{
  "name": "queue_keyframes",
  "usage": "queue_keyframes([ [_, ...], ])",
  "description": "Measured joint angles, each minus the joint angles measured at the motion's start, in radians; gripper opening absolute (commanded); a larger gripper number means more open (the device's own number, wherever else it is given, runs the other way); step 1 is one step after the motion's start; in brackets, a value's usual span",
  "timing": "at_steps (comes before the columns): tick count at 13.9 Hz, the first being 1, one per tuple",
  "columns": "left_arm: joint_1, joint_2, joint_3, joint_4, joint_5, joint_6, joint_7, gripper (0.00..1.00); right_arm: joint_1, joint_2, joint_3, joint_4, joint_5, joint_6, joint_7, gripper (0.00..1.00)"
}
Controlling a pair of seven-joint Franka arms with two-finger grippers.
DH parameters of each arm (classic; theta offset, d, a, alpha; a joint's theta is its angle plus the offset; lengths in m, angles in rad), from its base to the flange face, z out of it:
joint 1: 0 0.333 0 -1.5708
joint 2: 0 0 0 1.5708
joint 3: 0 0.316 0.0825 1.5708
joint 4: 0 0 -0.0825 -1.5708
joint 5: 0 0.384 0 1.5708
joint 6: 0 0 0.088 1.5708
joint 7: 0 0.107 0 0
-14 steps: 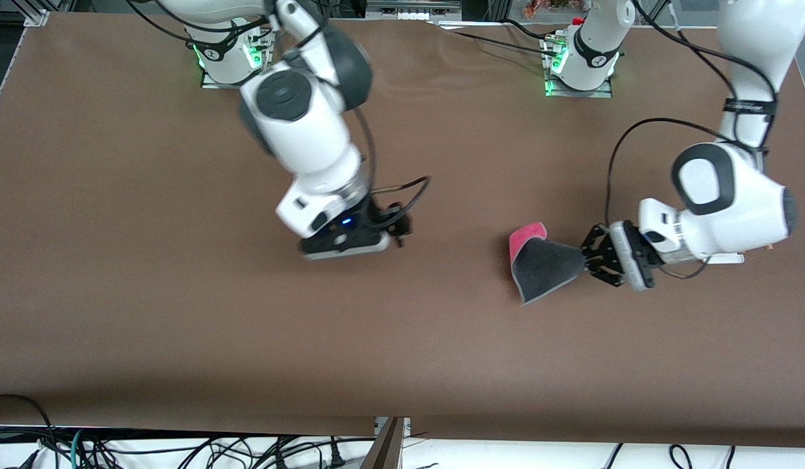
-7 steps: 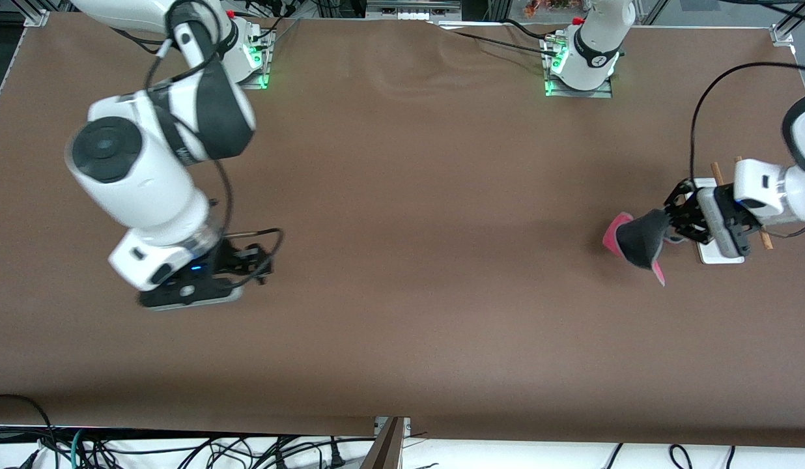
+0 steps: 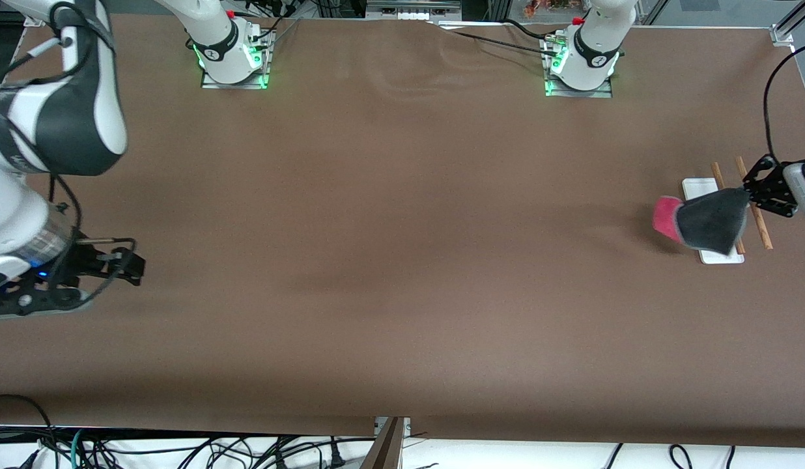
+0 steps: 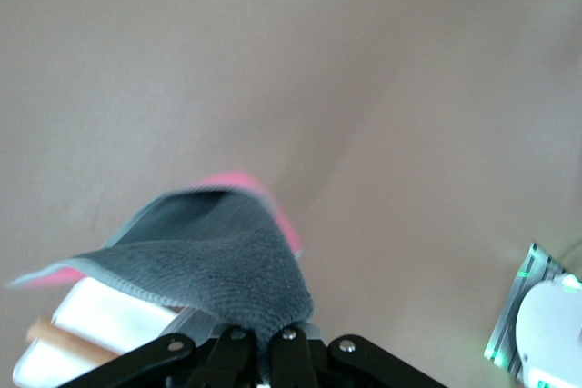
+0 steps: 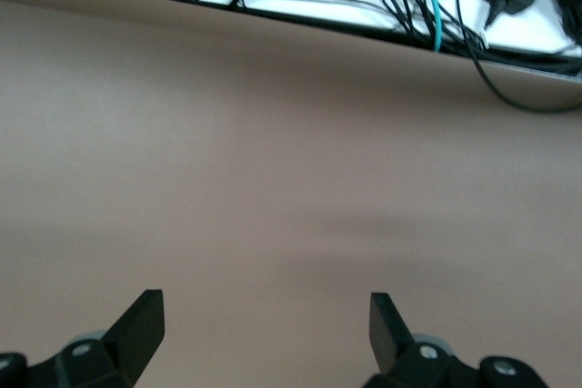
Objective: Pass towel and hang on rack
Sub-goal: 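Lower the towel over the wooden dowels with the left gripper, then open the left gripper to release the towel onto the dowels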
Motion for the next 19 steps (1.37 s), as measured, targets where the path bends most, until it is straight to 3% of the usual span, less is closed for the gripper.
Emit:
queue_keyframes([
  [3,0.07,0.041,0.0,-0.003,0.0,0.002,0.091,0.0,-0.091,-0.144,0.083,-0.18,0.0,-0.001,0.0,1.0],
  [8,0.126,0.086,0.0,0.033,0.006,0.015,0.173,0.0,-0.162,-0.326,0.115,-0.414,0.0,0.005,-0.001,1.0],
  [14,0.217,0.169,0.0,0.114,0.056,0.022,0.311,0.0,-0.213,-0.437,0.225,-0.5,0.0,0.012,0.0,1.0],
  [19,0.27,0.254,0.001,0.199,0.067,0.022,0.401,0.0,-0.226,-0.445,0.235,-0.504,0.031,-0.025,0.0,1.0],
])
